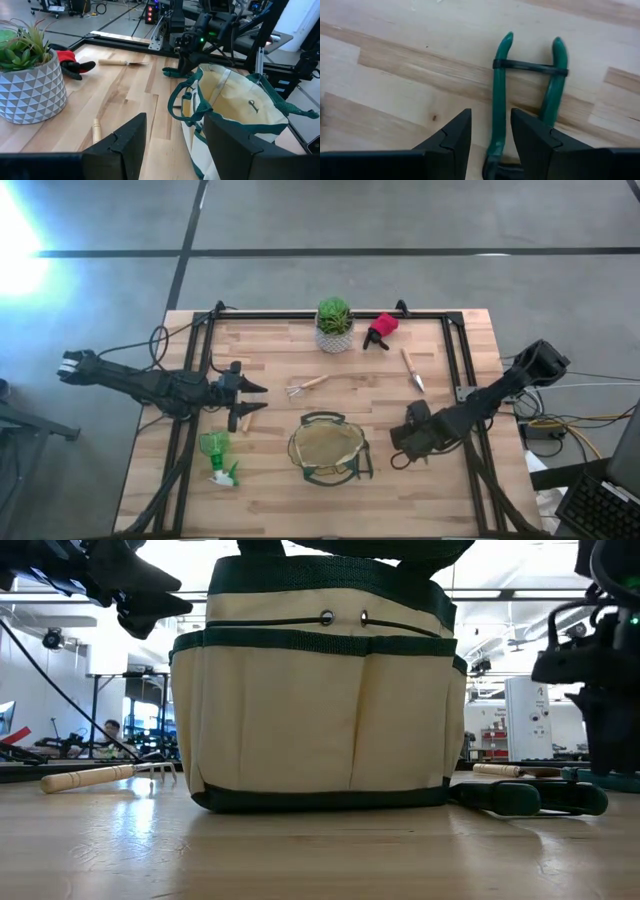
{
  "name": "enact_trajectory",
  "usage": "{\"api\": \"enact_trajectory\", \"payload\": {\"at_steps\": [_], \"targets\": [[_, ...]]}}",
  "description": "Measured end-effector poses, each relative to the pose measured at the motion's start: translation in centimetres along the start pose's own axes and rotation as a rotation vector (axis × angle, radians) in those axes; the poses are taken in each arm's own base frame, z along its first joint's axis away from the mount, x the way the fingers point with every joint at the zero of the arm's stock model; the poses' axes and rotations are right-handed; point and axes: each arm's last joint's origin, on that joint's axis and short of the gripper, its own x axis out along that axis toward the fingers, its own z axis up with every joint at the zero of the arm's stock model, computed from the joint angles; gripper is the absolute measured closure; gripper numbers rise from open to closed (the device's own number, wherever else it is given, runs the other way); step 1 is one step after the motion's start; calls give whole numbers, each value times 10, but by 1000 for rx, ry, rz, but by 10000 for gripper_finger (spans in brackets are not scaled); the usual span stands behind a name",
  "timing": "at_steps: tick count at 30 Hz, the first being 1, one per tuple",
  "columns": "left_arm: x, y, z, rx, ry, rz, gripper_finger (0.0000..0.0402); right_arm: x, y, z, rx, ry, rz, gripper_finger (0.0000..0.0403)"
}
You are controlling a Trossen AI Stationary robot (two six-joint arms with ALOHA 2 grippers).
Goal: Pick & Place Garden tools in Gardening bag
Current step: Put the right green shear scissors into the white gardening bag
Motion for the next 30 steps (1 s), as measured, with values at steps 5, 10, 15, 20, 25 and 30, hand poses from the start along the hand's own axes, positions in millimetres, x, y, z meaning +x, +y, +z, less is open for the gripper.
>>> {"api": "enact_trajectory", "payload": {"at_steps": [5,10,15,20,25,30], "targets": [[0,0,0,0,0,0,202,11,-7,-1,7,2,15,279],[0,0,0,0,0,0,202,14,-11,-2,4,-4,6,308],[0,0,0,0,0,0,202,13,-10,-2,4,2,2,359],[0,0,0,0,1,0,202,12,-9,-2,2,6,3,382],[0,0,0,0,1,0,202,12,-9,-2,1,6,4,383],[0,0,0,1,1,0,202,12,-9,-2,1,7,4,384]]}}
